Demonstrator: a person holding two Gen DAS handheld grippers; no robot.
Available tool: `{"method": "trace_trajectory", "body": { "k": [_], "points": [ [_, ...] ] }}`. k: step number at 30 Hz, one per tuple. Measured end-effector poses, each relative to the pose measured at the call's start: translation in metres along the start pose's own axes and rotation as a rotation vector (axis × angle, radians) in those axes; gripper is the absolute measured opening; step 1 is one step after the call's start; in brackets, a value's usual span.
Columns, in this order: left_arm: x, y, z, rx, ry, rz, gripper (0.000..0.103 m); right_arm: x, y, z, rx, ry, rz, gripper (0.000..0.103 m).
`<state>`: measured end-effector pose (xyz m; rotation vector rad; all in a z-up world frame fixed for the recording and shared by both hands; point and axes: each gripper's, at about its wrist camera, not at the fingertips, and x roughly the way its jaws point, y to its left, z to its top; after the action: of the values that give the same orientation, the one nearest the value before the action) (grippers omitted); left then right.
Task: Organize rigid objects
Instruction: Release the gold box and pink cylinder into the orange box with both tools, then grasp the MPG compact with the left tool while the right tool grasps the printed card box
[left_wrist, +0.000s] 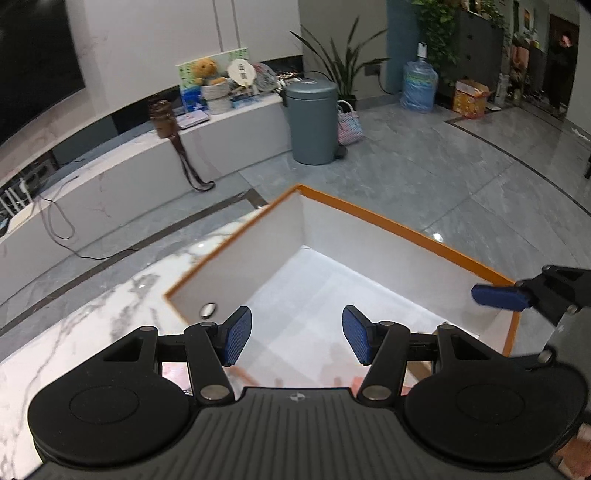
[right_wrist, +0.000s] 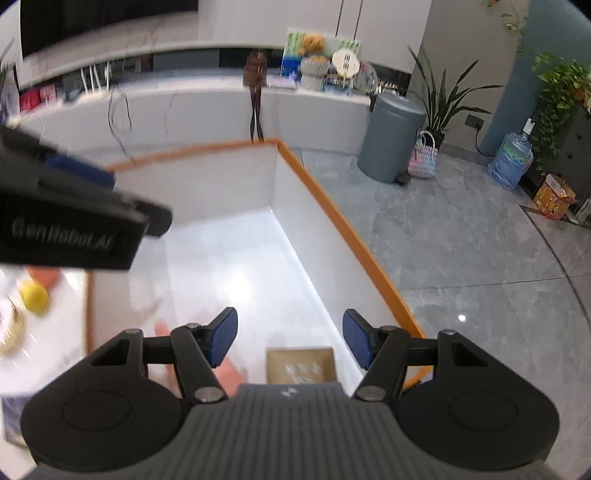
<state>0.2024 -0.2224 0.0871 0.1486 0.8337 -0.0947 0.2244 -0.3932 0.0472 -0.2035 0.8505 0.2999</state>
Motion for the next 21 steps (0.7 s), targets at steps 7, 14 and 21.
{"method": "trace_trajectory", "body": {
  "k": [7,14,21],
  "points": [
    [-0.03,0.041,-0.012,-0.035,-0.017,0.036,0.071,-0.026,0.022,0.008,0.042,-0.113,0.03,0.063],
    [-0.059,0.093,-0.048,-0.104,-0.04,0.124,0.071,-0.051,0.045,0.01,0.085,-0.19,0.09,0.063],
    [-0.077,0.129,-0.096,-0.161,-0.065,0.145,0.074,-0.076,0.07,0.005,0.067,-0.264,0.132,0.063]
  ]
}}
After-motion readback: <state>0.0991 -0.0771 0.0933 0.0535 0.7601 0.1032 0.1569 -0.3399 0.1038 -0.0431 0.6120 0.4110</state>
